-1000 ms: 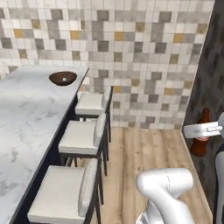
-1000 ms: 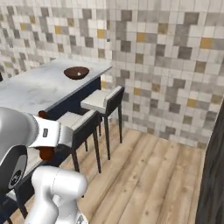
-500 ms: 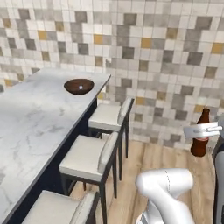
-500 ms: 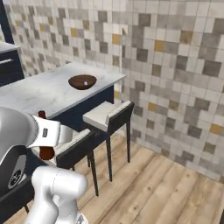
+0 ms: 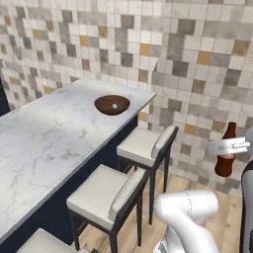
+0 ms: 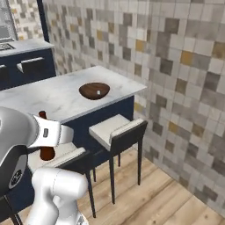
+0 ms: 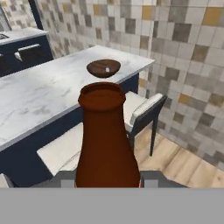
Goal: Open the fridge, grab two sodas, and place both sodas inside the bowl with ice on the dining counter.
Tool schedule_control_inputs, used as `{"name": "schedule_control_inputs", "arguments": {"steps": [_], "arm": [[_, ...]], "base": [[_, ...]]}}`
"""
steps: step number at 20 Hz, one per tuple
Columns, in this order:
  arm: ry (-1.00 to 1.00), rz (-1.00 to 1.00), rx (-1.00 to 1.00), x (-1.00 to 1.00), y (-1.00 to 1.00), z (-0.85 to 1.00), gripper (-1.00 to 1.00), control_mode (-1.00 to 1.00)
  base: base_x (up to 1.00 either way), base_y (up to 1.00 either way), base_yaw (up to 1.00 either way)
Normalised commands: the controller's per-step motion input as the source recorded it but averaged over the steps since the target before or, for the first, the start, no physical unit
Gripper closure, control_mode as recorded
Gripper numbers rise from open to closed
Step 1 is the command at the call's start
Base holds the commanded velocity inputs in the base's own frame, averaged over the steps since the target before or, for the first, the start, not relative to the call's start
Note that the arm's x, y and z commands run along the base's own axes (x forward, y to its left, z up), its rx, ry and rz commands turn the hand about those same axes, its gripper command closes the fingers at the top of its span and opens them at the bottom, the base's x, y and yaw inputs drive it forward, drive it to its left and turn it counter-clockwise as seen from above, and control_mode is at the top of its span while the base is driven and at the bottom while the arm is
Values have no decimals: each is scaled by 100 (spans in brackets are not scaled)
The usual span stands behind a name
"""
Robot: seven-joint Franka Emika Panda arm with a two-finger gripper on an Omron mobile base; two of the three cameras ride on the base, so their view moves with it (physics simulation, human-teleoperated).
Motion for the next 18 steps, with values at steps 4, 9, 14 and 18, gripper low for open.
{"name": "schedule_control_inputs", "arguments": {"steps": [4,9,14,18], "arm": [[0,0,0,0,0,0,100,100],[0,0,0,0,0,0,100,100],[0,0,0,0,0,0,100,100],[0,0,0,0,0,0,100,100]], "base": [[63,-49,42],[63,-53,40],[62,-73,31],[39,-93,12]]}}
